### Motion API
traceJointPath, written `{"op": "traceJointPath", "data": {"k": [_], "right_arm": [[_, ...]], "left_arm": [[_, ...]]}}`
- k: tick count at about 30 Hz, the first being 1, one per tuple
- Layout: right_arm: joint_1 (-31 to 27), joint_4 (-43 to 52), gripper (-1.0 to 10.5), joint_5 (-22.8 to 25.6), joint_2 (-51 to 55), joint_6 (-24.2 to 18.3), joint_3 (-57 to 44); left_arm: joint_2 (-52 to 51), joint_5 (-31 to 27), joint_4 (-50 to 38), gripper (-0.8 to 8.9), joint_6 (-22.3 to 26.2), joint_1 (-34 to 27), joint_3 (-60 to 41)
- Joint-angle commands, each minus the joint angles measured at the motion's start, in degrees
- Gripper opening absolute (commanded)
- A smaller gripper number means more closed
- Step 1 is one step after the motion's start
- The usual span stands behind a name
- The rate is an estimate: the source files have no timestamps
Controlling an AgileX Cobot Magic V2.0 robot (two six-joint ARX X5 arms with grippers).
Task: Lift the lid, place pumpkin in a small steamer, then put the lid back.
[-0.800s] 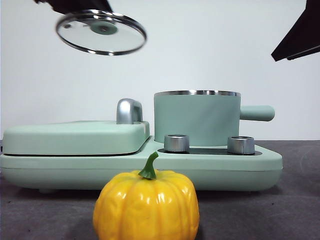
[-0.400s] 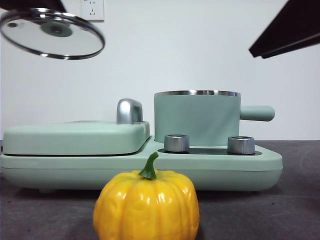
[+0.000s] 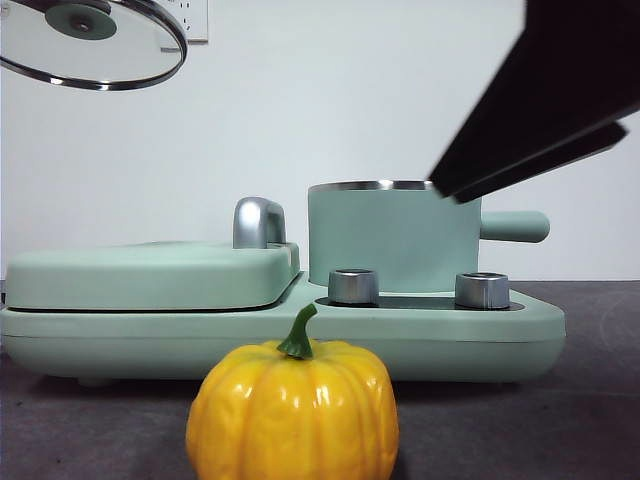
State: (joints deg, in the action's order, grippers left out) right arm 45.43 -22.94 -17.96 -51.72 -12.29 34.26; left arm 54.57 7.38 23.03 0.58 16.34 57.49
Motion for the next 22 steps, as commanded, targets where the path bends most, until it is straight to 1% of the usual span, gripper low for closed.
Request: {"op": "traceJointPath", "data": {"k": [1, 5, 8, 12, 22], "right_arm": [[2.8, 0.6, 3.5, 0.0, -3.0, 1.4, 2.1], [6.1, 0.6, 3.5, 0.8, -7.5, 1.4, 4.3], [7.8, 0.6, 3.8, 2.0, -11.1, 1.4, 5.5], [8.7, 0.7, 4.3, 1.9, -15.8, 1.4, 6.4], [10.9, 4.0, 4.4, 1.9, -23.3, 1.3, 6.4]], "left_arm": [[0.0, 0.1, -1.1, 0.16, -0.5, 0.1, 1.0], [0.0, 0.1, -0.1, 0.16, -0.5, 0.1, 1.0], [0.0, 0.1, 0.5, 0.16, -0.5, 0.1, 1.0], [0.0, 0.1, 0.6, 0.16, -0.4, 0.1, 1.0], [0.0, 0.0, 0.6, 0.16, -0.2, 0.1, 1.0]]}}
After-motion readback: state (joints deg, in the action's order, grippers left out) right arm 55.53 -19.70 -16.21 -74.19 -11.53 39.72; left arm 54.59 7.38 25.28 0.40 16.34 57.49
